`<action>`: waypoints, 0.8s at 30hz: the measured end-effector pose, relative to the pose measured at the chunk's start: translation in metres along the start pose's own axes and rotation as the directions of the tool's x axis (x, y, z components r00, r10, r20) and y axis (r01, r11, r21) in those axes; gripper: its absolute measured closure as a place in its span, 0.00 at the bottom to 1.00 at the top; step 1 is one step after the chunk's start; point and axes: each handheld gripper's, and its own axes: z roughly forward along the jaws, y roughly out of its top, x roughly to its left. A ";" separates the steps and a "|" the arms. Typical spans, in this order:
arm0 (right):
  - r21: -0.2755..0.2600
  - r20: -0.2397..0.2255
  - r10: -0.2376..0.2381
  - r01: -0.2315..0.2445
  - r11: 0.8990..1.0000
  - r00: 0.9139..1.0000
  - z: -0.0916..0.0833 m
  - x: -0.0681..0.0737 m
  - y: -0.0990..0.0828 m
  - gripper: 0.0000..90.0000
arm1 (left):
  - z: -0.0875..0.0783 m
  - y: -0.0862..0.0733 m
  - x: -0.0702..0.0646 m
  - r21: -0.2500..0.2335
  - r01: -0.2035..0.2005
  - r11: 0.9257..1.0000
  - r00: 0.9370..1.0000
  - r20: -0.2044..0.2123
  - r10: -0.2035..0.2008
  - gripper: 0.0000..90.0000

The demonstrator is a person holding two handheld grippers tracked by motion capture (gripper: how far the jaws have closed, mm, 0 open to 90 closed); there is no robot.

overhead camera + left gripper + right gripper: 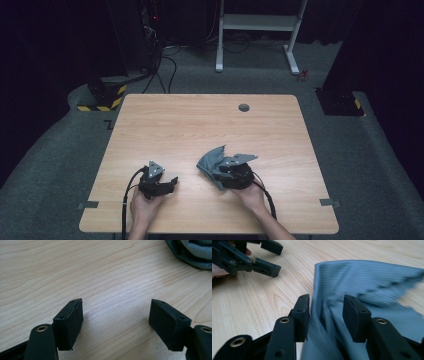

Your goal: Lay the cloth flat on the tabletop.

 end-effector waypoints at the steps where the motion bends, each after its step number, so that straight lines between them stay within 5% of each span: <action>1: -0.003 0.013 0.004 -0.004 1.000 1.000 -0.005 -0.004 -0.004 0.68 | 0.000 0.000 0.000 -0.005 0.003 1.000 1.000 -0.002 -0.003 0.33; 5: 0.035 0.078 0.016 -0.019 0.999 0.997 -0.019 -0.021 -0.024 0.75 | 0.000 0.001 -0.001 -0.019 0.024 1.000 0.999 0.035 -0.023 0.41; 8: 0.033 0.078 0.045 -0.047 0.998 0.996 -0.022 -0.025 -0.032 0.76 | 0.001 0.003 -0.005 -0.020 0.025 0.999 0.998 0.062 -0.024 0.42; 12: 0.027 0.120 0.030 -0.033 0.999 0.992 -0.020 -0.027 -0.038 0.76 | -0.002 0.017 -0.024 -0.043 -0.020 0.999 0.995 0.101 0.024 0.43; 18: 0.043 0.143 -0.015 0.009 0.999 0.990 -0.013 -0.022 -0.043 0.77 | -0.004 0.049 -0.060 -0.072 -0.100 0.992 0.978 0.179 0.111 0.43; 20: 0.044 0.156 -0.034 0.028 0.999 0.987 -0.012 -0.020 -0.043 0.76 | 0.000 0.062 -0.080 -0.088 -0.131 0.988 0.966 0.211 0.146 0.43; 24: 0.046 0.161 -0.035 0.028 0.999 0.986 -0.012 -0.020 -0.044 0.76 | 0.014 0.073 -0.102 -0.058 -0.170 0.984 0.955 0.236 0.179 0.42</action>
